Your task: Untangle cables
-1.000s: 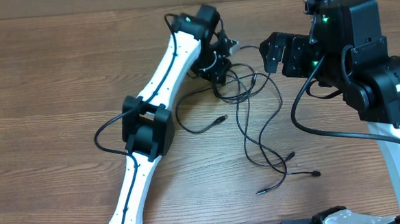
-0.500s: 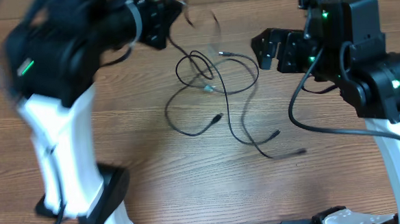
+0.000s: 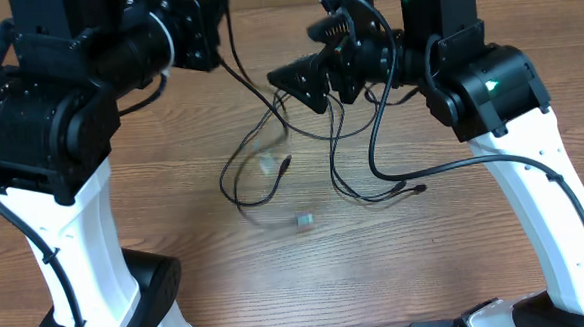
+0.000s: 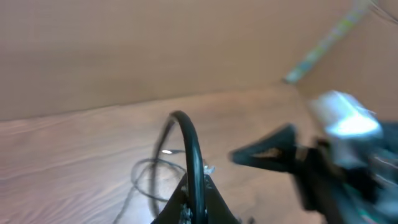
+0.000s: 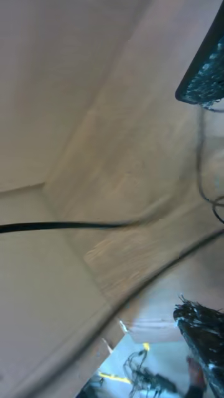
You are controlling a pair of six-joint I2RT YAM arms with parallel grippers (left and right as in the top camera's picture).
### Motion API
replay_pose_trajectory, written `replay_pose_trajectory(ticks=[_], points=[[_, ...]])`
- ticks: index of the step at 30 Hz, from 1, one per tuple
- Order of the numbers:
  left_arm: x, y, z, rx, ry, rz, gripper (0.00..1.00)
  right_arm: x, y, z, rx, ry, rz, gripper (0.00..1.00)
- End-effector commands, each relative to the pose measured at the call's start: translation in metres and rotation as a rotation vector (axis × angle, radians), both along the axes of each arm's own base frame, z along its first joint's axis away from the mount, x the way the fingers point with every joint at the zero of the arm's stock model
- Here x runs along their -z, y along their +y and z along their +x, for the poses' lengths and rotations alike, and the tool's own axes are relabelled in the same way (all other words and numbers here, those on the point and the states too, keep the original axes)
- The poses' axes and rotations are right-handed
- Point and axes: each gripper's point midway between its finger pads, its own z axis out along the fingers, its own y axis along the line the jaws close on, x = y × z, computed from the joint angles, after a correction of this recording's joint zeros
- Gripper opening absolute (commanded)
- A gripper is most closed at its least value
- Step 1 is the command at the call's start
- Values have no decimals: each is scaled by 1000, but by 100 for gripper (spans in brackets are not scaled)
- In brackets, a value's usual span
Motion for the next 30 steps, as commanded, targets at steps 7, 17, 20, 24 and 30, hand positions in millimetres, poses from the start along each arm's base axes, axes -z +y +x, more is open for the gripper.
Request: replay_pose_trajectory(ticks=[7,17,20,24,30], points=[[6,67,48,-417,-7,13,4,-31,18,-11,-112,-178,53,99],[66,27,91,-302,180,-63,4,-40,66,-20,-210,-271,106,93],[63,17,89,-262,192,-112,4,-27,79,-17,-231,-250,99,93],[53,12,84,-229,176,-146,4,-8,90,-9,-242,-218,85,93],[38,16,73,-230,144,-157,4,-9,93,-5,-241,-235,92,93]])
